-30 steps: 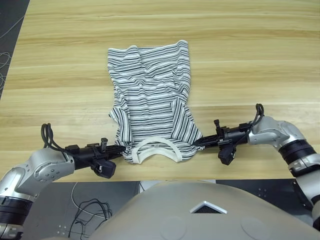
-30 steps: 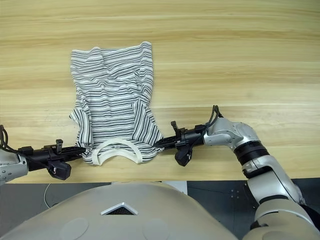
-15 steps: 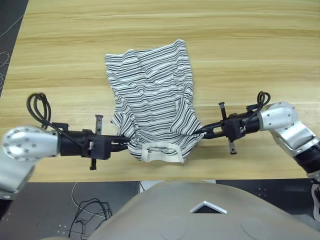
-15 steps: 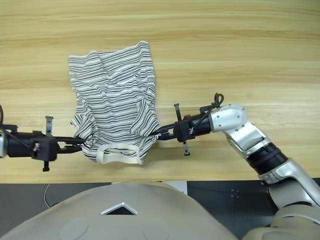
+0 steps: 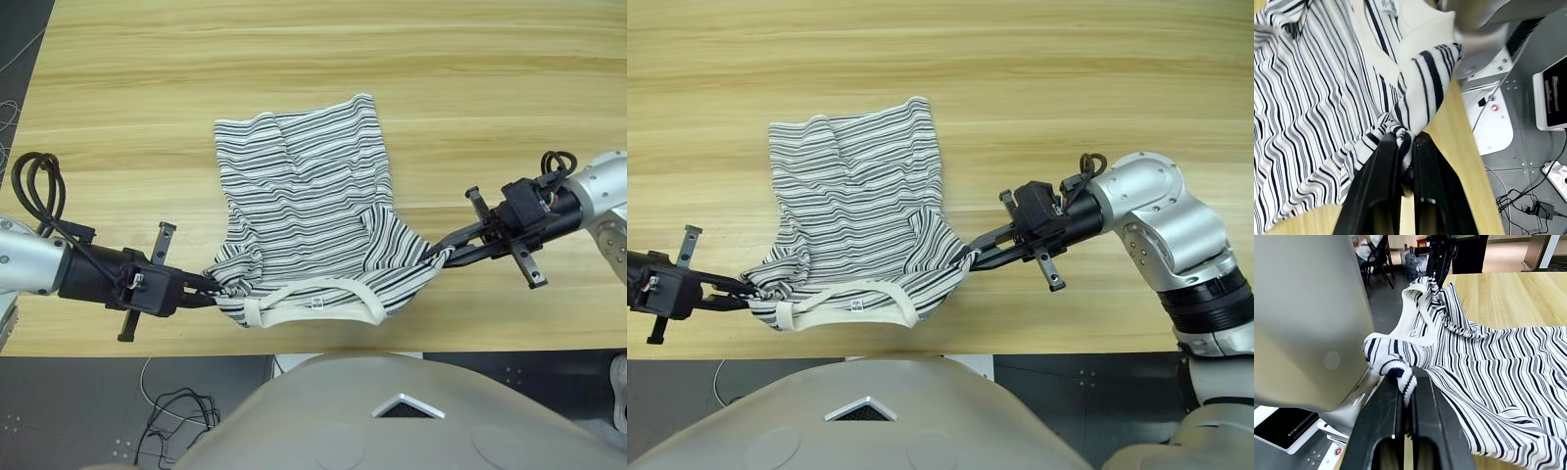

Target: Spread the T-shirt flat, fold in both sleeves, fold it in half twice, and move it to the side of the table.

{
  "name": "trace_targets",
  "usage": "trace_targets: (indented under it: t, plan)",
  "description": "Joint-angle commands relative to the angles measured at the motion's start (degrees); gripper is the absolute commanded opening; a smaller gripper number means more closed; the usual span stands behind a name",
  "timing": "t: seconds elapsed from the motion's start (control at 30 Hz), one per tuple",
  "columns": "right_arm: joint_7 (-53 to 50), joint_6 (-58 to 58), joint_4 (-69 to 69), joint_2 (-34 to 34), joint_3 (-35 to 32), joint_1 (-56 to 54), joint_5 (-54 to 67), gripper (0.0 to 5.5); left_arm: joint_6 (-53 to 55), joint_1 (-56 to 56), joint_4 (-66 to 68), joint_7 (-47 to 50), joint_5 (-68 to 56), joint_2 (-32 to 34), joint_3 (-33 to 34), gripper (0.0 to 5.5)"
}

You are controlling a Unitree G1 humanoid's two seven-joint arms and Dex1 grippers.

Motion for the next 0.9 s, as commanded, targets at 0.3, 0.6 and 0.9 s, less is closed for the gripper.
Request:
trace_targets:
  t: [0.3,0.6,0.9]
  plan:
    - [1.3,5.2,-4.0,1.8,-5.8,5.9,-0.8,0.10,5.5,0.1,-6.8,-5.4,-4.6,-4.2,9.0,0.14]
    - [-6.2,3.8,9.6,14.7,-4.6,-5.2,-9.9,0.10,9.0,-23.6,6.6,-4.1,-2.4,-6.5,-7.9,0.14]
    - [-10.9,-5.6,36.7,26.9,-5.3,-18.7,-22.0,0.10,9.5,-42.0,28.2,-2.7,7.8,-15.8,-21.0,0.14]
